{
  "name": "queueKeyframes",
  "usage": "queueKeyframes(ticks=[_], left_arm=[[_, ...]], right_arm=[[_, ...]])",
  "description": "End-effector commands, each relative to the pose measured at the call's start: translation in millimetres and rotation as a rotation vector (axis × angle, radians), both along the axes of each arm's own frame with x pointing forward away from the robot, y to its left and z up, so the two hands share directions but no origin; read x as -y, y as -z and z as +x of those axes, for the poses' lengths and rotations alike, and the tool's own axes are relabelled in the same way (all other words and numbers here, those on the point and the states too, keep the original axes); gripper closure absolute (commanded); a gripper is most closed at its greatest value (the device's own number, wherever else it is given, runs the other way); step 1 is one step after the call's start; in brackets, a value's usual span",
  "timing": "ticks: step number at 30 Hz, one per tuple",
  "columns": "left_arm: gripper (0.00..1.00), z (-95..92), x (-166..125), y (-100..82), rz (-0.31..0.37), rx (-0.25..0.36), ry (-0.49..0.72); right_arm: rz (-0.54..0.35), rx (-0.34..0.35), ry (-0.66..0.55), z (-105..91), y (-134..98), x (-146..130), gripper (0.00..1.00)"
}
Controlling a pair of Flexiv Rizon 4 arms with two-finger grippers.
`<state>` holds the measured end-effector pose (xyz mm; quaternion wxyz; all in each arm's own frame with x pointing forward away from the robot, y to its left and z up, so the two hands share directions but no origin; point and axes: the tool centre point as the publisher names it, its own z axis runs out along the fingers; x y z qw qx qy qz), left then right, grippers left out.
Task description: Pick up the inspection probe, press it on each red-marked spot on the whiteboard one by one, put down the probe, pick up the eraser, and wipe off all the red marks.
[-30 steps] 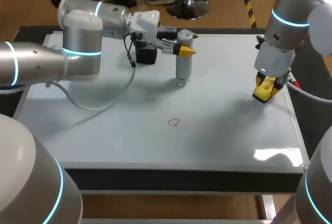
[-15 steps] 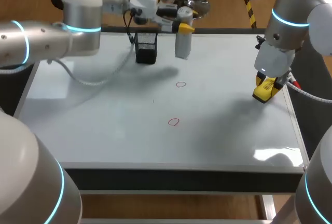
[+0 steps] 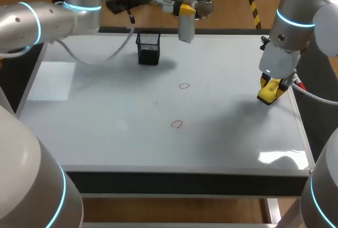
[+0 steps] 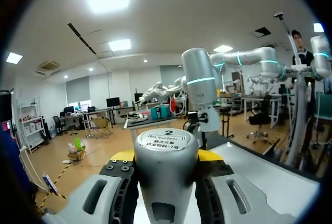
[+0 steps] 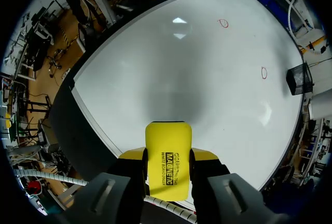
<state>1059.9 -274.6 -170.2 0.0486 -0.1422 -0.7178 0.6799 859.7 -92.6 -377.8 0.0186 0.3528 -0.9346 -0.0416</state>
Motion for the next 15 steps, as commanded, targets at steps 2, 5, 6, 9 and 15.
queueKeyframes(ticks=[2,5,6,9,15], left_arm=[[1.00,22.4,-4.9,-7.0,0.013,-0.011,0.208],[1.00,31.5,-4.5,-8.6,0.026,-0.025,0.261],[1.00,33.9,-3.9,-9.2,0.031,-0.023,0.272],[1.00,39.9,-2.4,-11.6,0.036,-0.025,0.298],[1.00,46.5,-1.0,-11.4,0.054,-0.023,0.329]], right_arm=[[-0.004,-0.001,-0.002,0.6,-0.4,0.1,1.00],[-0.004,-0.001,-0.002,0.6,-0.4,0.1,1.00],[-0.004,-0.001,-0.002,0.6,-0.4,0.1,1.00],[-0.004,-0.001,-0.002,0.6,-0.4,0.1,1.00],[-0.004,-0.001,-0.002,0.6,-0.4,0.1,1.00]])
